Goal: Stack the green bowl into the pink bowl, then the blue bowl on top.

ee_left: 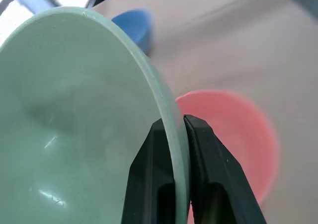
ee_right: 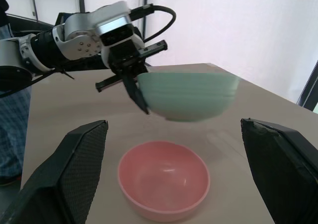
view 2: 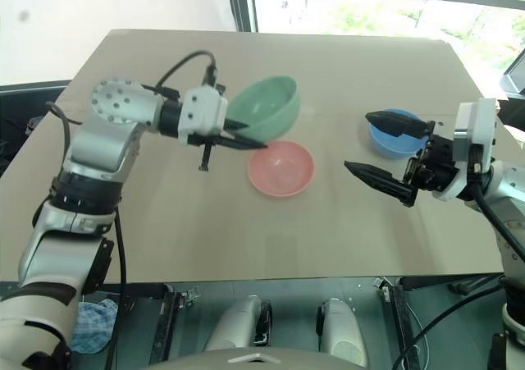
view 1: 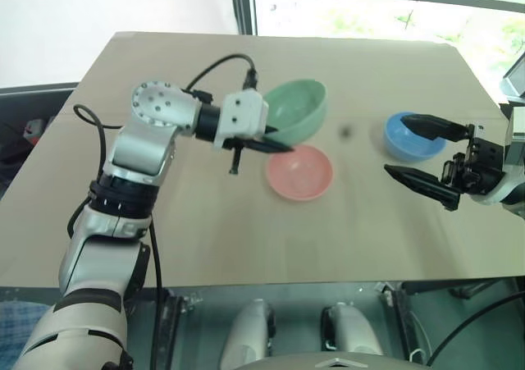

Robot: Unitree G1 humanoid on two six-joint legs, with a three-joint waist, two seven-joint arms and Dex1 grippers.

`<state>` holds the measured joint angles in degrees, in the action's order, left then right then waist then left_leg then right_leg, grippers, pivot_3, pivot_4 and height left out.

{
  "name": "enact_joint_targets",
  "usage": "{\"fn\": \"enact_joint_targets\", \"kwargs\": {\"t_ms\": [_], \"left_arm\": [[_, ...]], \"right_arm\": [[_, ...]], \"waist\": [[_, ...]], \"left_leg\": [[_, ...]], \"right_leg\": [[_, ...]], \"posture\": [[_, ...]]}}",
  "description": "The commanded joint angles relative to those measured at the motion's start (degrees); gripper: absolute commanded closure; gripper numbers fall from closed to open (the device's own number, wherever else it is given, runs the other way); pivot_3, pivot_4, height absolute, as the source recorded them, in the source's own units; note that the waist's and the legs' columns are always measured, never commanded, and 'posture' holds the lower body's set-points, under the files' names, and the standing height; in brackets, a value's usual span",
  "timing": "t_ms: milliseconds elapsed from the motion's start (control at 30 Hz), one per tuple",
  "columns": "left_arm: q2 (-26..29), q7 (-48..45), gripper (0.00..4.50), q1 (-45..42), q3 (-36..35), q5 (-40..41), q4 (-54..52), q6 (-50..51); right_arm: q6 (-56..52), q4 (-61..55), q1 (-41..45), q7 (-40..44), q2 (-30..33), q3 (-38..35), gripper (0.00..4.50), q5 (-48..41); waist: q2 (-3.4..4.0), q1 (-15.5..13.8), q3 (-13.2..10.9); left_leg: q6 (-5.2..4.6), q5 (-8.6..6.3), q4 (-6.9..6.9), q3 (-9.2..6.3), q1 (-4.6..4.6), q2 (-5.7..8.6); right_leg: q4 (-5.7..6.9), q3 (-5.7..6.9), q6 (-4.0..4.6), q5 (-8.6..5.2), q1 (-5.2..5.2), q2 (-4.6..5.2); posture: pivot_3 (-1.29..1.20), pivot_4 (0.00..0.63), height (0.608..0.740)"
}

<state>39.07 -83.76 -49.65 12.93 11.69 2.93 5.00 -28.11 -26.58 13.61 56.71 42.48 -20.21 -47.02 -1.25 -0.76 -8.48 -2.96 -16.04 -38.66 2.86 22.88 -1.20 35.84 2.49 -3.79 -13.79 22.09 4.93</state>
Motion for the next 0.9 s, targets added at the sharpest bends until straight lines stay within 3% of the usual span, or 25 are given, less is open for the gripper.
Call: {"fn": "enact_joint_targets", "kwargs": {"t_ms": [33, 333, 500, 533, 700, 900], "left_arm": [[0.8, -3.1, 4.45, 1.5, 0.7, 2.3, -5.0, -1.4], [-1.8, -2.8, 4.45, 2.0, 0.6, 2.1, -0.9, -5.4], [-5.8, 1.3, 4.45, 1.2, -0.7, 1.2, 3.8, -9.7], [-6.0, 1.5, 3.63, 1.2, -0.7, 1.2, 4.1, -10.2], [-6.6, 2.9, 1.69, 1.4, -1.4, 2.5, 4.8, -8.8], [-5.0, 5.0, 1.69, 3.4, -5.7, 8.0, 2.9, 0.6]], "right_arm": [[1.8, -2.4, -0.7, -0.6, 0.5, -1.2, 0.0, -0.1], [2.3, -3.4, -2.2, -2.2, 0.5, -1.7, 0.0, -0.6], [2.7, -3.7, -2.6, -2.9, 0.5, -1.8, 0.0, -0.3], [2.7, -3.8, -2.7, -3.1, 0.5, -1.9, 0.0, -0.3], [2.8, -4.0, -3.1, -3.5, 0.5, -1.6, 0.0, -0.5], [3.6, -3.0, -3.6, -3.1, 0.5, -0.7, 0.0, 0.7]], "waist": [[0.0, -0.1, 0.0], [0.0, -0.2, 0.0], [0.0, -0.2, 0.0], [0.0, -0.2, 0.0], [0.0, -0.2, 0.0], [0.0, -0.1, 0.0]], "left_leg": [[0.0, 0.0, -0.02, 0.01, -0.03, -0.01], [-0.2, -0.12, -0.38, -0.05, 0.0, -0.02], [-0.22, -0.13, -0.43, -0.07, 0.02, 0.0], [-0.23, -0.14, -0.44, -0.06, 0.02, 0.0], [-0.23, -0.14, -0.43, -0.06, 0.01, -0.02], [-0.23, -0.14, -0.44, -0.06, 0.0, -0.03]], "right_leg": [[0.01, -0.03, 0.0, 0.0, -0.02, 0.0], [0.01, -0.02, 0.0, 0.0, -0.16, 0.01], [0.01, -0.01, -0.01, 0.0, -0.18, 0.03], [0.01, -0.02, -0.01, 0.0, -0.18, 0.03], [0.02, -0.01, -0.01, 0.01, -0.18, 0.02], [0.02, -0.02, -0.02, 0.01, -0.19, 0.02]], "posture": [[0.0, 0.15, 0.74], [0.0, 0.15, 0.74], [0.0, 0.15, 0.74], [0.0, 0.15, 0.74], [0.0, 0.15, 0.74], [0.0, 0.15, 0.74]]}}
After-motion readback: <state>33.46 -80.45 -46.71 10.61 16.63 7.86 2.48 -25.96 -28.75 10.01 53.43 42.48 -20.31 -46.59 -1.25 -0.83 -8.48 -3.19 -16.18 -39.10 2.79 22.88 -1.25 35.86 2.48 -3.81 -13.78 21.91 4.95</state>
